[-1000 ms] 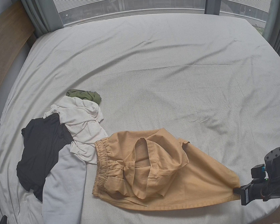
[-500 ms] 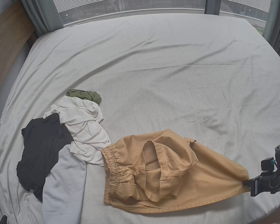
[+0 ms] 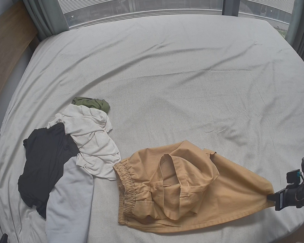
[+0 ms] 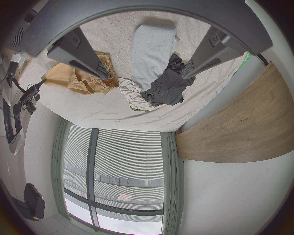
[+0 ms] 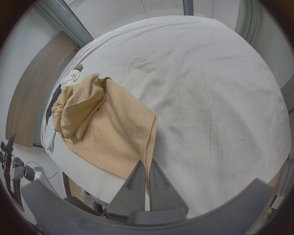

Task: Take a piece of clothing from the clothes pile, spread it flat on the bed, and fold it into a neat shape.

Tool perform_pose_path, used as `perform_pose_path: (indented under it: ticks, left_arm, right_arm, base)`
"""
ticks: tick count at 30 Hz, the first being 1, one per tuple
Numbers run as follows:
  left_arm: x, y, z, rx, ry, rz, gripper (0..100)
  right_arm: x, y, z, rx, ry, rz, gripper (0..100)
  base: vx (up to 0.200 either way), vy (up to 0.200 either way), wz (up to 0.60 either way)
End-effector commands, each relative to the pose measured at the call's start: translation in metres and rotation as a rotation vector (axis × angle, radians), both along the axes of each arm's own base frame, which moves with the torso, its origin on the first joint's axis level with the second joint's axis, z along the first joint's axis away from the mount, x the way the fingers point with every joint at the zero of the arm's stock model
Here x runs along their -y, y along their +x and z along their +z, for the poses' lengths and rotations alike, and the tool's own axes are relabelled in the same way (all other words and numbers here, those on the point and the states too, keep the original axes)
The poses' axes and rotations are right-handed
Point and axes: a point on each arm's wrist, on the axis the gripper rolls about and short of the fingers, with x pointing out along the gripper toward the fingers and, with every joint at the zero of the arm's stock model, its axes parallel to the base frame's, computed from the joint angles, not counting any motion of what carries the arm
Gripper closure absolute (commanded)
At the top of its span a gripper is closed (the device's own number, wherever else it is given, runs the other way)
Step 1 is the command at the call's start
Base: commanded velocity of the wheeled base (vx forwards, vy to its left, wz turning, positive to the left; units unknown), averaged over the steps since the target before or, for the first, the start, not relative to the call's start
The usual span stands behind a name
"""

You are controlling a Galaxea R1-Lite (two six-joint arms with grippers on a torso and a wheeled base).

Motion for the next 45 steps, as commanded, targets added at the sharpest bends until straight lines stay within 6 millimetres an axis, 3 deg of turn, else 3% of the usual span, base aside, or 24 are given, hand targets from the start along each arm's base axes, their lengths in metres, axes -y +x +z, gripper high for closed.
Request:
perform_pose_path:
  ticks: [1,6,11,18,23,35,45]
  left_arm:
    - [0.0,0.0,-0.005,-0.001,0.0,0.0,0]
    - [0.0,0.0,-0.005,-0.001,0.001,0.0,0]
    - [0.0,0.0,-0.005,-0.001,0.003,0.0,0]
    - [0.0,0.0,-0.005,-0.001,0.007,-0.002,0]
    - [0.0,0.0,-0.005,-0.001,0.009,-0.003,0]
    - [0.0,0.0,-0.005,-0.001,0.017,-0.006,0]
    - [0.0,0.0,-0.005,-0.001,0.018,-0.009,0]
  right_arm:
    - [-0.001,-0.003,-0.004,-0.024,0.009,0.003,0]
    - [-0.005,-0.002,0.011,0.099,0.038,0.04,0]
    - [-0.012,-0.008,0.044,0.322,0.096,0.119,0]
    - [-0.03,-0.003,0.061,0.395,0.16,0.196,0]
    - [-0.049,0.001,0.076,0.45,0.237,0.349,0]
    - [-0.085,-0.007,0.094,0.512,0.302,0.545,0]
    - [-0.11,0.012,0.094,0.494,0.323,0.631,0]
  base:
    - [0.0,0.0,0.0]
    - [0.0,0.0,0.0]
    - [0.0,0.0,0.0]
    - [0.0,0.0,0.0]
    - [0.0,0.0,0.0]
    - [0.0,0.0,0.0]
    - [0.0,0.0,0.0]
